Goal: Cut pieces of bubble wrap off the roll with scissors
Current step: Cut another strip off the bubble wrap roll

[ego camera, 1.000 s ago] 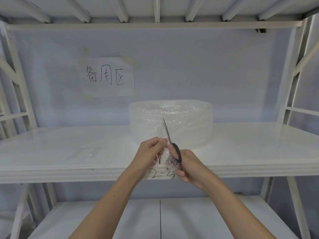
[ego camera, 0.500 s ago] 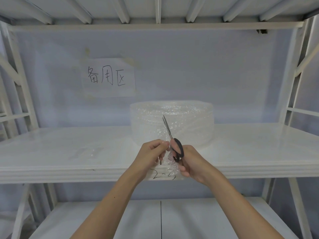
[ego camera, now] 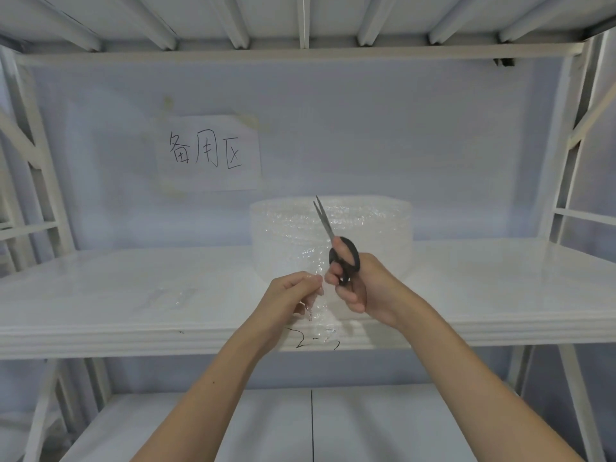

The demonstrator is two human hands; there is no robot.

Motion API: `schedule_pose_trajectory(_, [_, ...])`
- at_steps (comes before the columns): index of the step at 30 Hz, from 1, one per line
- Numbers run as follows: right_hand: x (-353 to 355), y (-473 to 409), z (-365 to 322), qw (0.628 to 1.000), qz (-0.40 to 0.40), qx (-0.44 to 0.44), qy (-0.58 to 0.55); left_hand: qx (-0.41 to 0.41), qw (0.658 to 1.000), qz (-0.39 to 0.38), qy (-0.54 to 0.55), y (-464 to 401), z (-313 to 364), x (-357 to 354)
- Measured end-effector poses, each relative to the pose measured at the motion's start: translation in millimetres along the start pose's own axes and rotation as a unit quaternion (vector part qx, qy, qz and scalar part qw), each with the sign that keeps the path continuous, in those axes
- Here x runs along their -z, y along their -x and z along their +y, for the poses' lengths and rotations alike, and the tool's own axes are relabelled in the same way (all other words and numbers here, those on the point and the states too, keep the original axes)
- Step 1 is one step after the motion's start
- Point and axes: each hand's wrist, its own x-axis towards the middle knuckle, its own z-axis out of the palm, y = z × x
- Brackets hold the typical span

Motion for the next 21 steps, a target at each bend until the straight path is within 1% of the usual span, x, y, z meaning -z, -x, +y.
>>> schedule_pose_trajectory(2, [-2,4,-11,0.999,0.014,0.042,0.000,-0.001,1.000,0.009,0.000,-1,-1,-1])
schedule_pose_trajectory(4, [-1,11,-21,0.993,0.052,0.106,-0.009,0.000,1.000,0.020,-0.006,-1,-1,-2])
schedule_pose_trajectory(6, [9,18,-27,0.981,0.115,0.154,-0.002,0.000,1.000,0.027,-0.009,-2,-2,-3])
schedule_pose_trajectory(8, [28,24,-25,0.969,0.185,0.160,0.030,0.001,0.999,0.032,-0.005,-1,-3,-4])
schedule_pose_trajectory(10, [54,27,-14,0.960,0.236,0.132,0.077,0.001,0.999,0.038,-0.002,-1,-3,-4])
schedule_pose_trajectory(12, [81,30,0,0.953,0.264,0.085,0.126,-0.001,0.999,0.041,-0.005,-1,-3,-4])
schedule_pose_trajectory(15, [114,33,18,0.946,0.281,0.004,0.161,-0.001,0.999,0.042,-0.002,-1,-3,-4])
schedule_pose_trajectory(17, [128,33,24,0.940,0.286,-0.028,0.183,0.001,0.999,0.041,-0.004,-1,-3,-4])
schedule_pose_trajectory(19, [136,34,27,0.913,0.319,-0.044,0.250,0.002,0.999,0.040,-0.007,-1,-2,-4])
schedule_pose_trajectory(21, [140,33,29,0.871,0.342,-0.051,0.349,0.001,0.999,0.041,-0.009,-1,-3,-4])
